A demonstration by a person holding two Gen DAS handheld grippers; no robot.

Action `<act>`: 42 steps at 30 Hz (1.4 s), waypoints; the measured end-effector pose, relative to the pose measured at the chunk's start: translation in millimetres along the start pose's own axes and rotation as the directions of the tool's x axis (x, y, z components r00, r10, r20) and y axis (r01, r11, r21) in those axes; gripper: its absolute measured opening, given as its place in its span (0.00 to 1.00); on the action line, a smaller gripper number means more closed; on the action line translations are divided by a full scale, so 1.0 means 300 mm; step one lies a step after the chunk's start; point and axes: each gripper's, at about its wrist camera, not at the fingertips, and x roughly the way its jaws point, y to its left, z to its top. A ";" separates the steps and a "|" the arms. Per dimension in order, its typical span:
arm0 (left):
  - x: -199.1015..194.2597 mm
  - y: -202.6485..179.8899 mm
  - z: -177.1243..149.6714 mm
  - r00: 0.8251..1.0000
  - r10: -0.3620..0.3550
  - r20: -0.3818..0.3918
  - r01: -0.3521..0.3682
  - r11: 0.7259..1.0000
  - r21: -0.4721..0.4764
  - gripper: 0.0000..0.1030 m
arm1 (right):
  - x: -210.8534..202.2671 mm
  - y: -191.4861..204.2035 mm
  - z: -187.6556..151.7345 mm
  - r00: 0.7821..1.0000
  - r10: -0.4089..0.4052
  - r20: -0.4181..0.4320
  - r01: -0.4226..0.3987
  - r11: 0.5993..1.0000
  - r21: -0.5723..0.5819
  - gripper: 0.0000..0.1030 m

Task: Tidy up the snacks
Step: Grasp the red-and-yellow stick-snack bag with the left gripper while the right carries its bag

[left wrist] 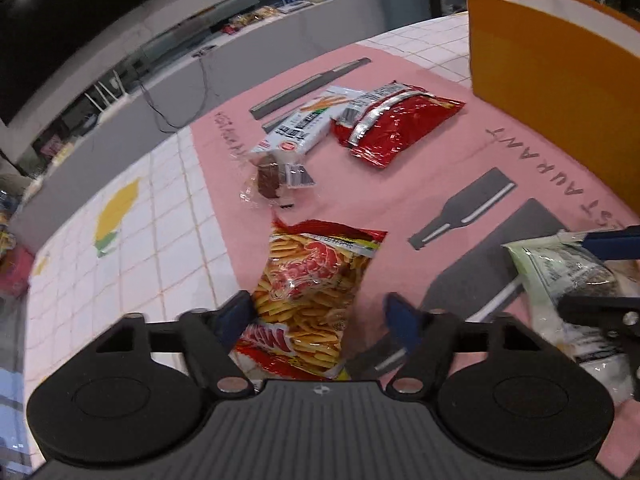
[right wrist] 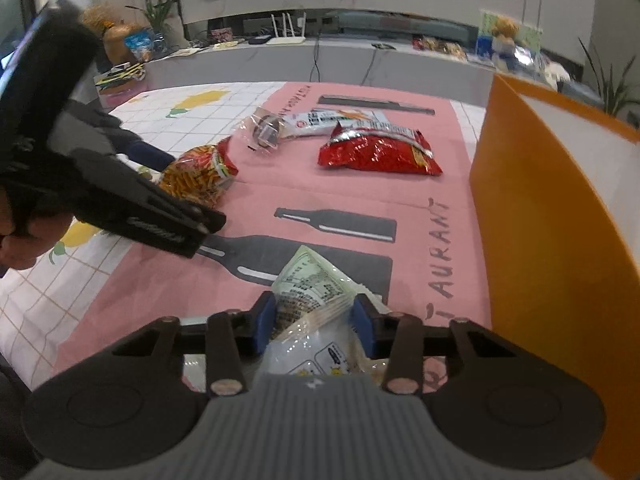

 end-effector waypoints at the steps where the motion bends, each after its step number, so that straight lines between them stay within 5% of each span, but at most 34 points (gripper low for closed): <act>1: -0.005 -0.004 0.002 1.000 0.022 0.000 -0.022 1.000 0.004 0.52 | -0.001 0.003 -0.001 1.000 0.002 0.002 -0.002 1.000 0.000 0.35; 8: -0.018 0.026 0.017 1.000 -0.014 -0.013 0.013 0.995 -0.100 0.47 | -0.015 0.010 -0.004 1.000 0.022 0.008 -0.022 1.000 -0.009 0.33; 10: -0.021 0.020 0.015 1.000 -0.012 -0.011 0.011 0.996 -0.089 0.47 | -0.018 0.004 -0.005 0.999 0.037 0.005 -0.037 0.999 0.010 0.44; 12: -0.020 0.012 0.014 1.000 -0.006 -0.009 0.005 0.997 -0.079 0.47 | -0.030 -0.009 -0.012 1.000 0.020 0.003 -0.020 0.998 0.061 0.88; 16: -0.022 -0.001 0.013 1.000 0.007 -0.013 -0.008 0.998 -0.061 0.47 | -0.136 -0.042 -0.091 0.986 -0.060 0.157 0.000 0.933 0.359 0.97; 19: -0.021 -0.005 0.014 1.000 0.007 -0.011 -0.008 0.998 -0.058 0.47 | -0.130 0.015 -0.143 0.983 -0.154 0.102 0.092 0.887 0.452 0.97; 25: -0.026 0.004 0.010 1.000 -0.005 -0.008 0.004 0.997 -0.076 0.47 | -0.055 0.121 -0.159 0.963 -0.265 0.049 0.219 0.875 0.431 0.97; 31: -0.034 0.002 0.007 1.000 -0.015 -0.007 0.014 0.997 -0.077 0.47 | -0.007 0.125 -0.128 0.963 -0.263 0.055 0.221 0.890 0.398 0.97; 33: -0.038 0.005 0.006 1.000 -0.023 -0.008 0.022 0.996 -0.092 0.47 | -0.003 0.139 -0.129 0.957 -0.282 0.064 0.248 0.914 0.320 0.81; 42: -0.086 0.032 -0.002 0.998 -0.058 0.023 0.061 0.974 -0.218 0.46 | -0.045 0.132 -0.123 0.967 -0.225 0.122 0.199 0.960 0.196 0.49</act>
